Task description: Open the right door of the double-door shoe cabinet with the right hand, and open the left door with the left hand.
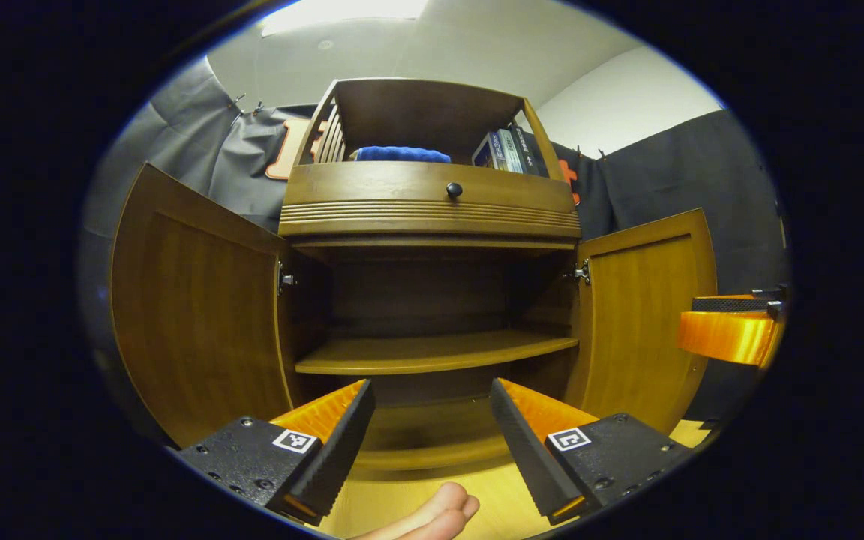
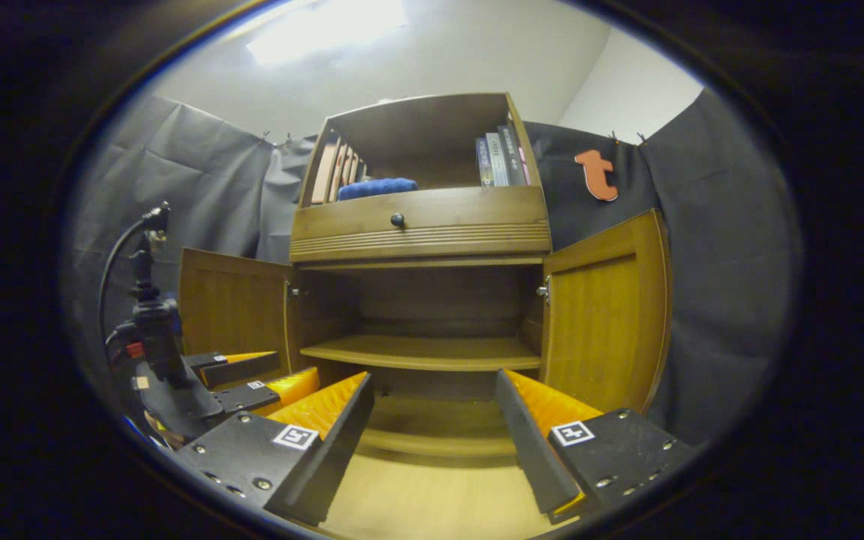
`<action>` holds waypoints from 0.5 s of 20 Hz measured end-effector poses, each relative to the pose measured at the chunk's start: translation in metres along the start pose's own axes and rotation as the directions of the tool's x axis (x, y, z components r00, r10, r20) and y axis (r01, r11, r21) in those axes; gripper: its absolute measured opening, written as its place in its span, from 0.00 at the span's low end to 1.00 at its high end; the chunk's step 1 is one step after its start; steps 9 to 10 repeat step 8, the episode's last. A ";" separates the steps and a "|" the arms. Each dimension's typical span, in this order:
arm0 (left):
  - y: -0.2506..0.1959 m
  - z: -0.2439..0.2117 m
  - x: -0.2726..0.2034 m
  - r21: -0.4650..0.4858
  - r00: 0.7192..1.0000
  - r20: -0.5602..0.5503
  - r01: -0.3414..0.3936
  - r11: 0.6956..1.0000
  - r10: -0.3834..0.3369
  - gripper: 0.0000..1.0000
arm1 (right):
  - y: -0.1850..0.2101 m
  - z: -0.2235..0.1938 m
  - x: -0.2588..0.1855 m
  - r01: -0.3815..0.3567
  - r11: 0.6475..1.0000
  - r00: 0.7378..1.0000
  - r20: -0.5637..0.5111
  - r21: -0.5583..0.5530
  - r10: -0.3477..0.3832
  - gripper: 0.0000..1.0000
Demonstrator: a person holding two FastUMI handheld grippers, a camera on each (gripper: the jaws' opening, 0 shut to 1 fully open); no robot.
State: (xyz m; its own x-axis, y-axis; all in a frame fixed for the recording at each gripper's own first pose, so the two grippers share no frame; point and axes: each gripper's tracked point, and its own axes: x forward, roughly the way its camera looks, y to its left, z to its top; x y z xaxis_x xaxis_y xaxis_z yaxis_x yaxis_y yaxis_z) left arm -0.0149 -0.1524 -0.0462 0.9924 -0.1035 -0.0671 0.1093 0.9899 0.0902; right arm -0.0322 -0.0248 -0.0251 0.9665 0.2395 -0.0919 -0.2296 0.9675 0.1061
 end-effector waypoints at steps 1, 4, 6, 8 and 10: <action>0.000 0.000 0.000 -0.011 1.000 -0.002 0.002 1.000 -0.002 0.96 | 0.003 -0.003 0.004 -0.003 1.000 1.000 -0.008 0.000 0.003 0.98; 0.003 0.003 -0.002 -0.041 1.000 0.006 -0.013 0.999 0.013 0.96 | 0.012 -0.014 0.010 -0.013 1.000 0.999 -0.046 -0.023 0.012 0.97; 0.006 0.002 0.000 -0.037 1.000 0.004 -0.023 0.999 0.023 0.96 | 0.017 -0.017 0.010 -0.022 0.999 0.998 -0.054 -0.036 0.020 0.97; 0.004 0.003 0.001 -0.042 1.000 0.004 -0.014 0.999 0.014 0.96 | 0.022 -0.018 0.009 -0.035 0.999 0.998 -0.052 -0.035 0.033 0.97; 0.004 0.003 0.001 -0.042 1.000 0.004 -0.014 0.999 0.014 0.96 | 0.022 -0.018 0.009 -0.035 0.999 0.998 -0.052 -0.035 0.033 0.97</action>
